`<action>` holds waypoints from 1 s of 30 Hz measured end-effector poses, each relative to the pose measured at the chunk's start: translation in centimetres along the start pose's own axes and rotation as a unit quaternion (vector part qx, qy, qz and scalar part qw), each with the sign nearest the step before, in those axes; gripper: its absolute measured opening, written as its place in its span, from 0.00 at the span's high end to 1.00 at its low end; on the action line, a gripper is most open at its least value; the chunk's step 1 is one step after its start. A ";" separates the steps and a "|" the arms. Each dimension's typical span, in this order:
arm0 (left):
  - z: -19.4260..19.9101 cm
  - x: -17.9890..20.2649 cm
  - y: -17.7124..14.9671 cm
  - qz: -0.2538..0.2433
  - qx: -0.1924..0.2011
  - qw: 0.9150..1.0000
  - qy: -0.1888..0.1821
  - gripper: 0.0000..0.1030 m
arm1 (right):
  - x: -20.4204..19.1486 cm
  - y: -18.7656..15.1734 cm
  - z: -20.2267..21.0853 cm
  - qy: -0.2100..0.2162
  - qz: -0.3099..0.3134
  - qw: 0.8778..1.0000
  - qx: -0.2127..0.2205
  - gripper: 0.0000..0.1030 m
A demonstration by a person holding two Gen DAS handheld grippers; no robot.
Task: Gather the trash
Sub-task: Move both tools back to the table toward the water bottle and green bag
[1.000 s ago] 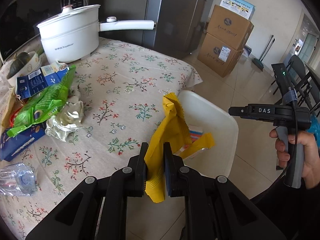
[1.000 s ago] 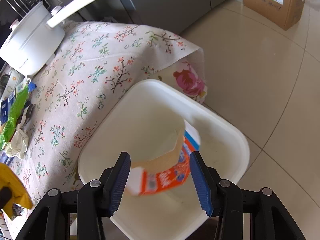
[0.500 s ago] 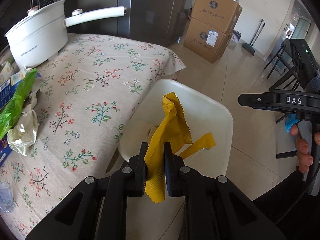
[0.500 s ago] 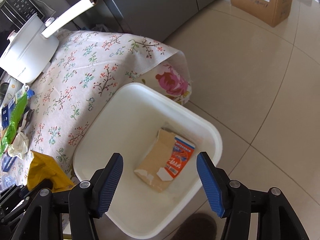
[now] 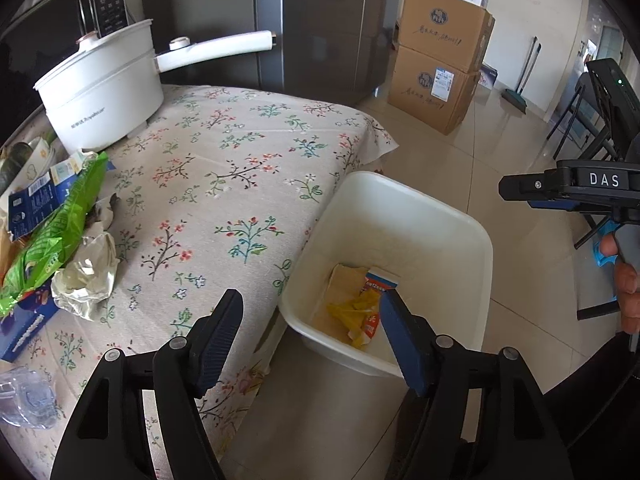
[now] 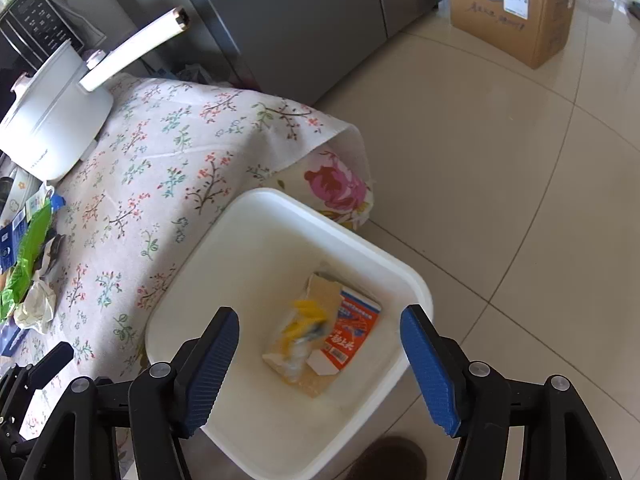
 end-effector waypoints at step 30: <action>10.1 -26.3 -12.3 0.352 -0.017 0.931 0.097 0.17 | -20.8 -0.3 -1.8 0.027 0.153 0.988 -0.004 0.21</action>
Point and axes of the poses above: each gripper's, at about its wrist camera, not at the fingertips, and z roughly against the way its jaws point, x to its right, y to its top, the point moved 2 cm from there along -z, roughly the way its jaws point, and after that the axes turned 10 degrees about -x, right-handed, at the moved point
